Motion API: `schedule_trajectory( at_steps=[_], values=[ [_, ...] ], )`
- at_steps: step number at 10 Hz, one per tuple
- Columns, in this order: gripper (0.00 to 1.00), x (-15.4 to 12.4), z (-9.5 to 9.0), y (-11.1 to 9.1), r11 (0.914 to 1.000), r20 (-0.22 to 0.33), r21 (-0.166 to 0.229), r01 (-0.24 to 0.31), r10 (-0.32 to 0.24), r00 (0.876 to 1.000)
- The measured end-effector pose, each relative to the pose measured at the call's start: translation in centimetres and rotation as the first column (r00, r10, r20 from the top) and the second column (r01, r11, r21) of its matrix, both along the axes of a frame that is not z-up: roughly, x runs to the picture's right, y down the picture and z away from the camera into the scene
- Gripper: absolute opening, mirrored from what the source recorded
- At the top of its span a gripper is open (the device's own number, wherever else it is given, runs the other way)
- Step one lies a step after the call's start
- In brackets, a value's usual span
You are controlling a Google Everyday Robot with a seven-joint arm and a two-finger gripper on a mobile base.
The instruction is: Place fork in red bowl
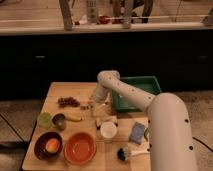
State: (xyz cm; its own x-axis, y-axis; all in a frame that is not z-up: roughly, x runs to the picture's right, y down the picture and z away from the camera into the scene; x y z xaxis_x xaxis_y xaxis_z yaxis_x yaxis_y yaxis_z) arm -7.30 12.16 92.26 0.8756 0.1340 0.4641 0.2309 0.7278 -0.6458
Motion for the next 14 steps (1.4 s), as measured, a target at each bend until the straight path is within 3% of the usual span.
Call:
schedule_trajectory(
  at_steps=[1,3,8,10,14],
  values=[
    [0.8,-0.01,0.36,0.09,1.0,-0.001,-0.002,-0.004,0.004,1.0],
    [0.68,-0.02,1.05,0.19,0.9999,-0.002,-0.006,-0.011,0.011,1.0],
    [0.16,-0.21,1.13,-0.06,0.9999,0.004,-0.011,-0.012,0.012,1.0],
    [0.02,-0.08,1.05,-0.02,0.9999,0.003,-0.014,-0.007,0.007,1.0],
    [0.0,0.01,1.23,0.1,0.9997,0.01,-0.021,-0.015,0.016,1.0]
  ],
)
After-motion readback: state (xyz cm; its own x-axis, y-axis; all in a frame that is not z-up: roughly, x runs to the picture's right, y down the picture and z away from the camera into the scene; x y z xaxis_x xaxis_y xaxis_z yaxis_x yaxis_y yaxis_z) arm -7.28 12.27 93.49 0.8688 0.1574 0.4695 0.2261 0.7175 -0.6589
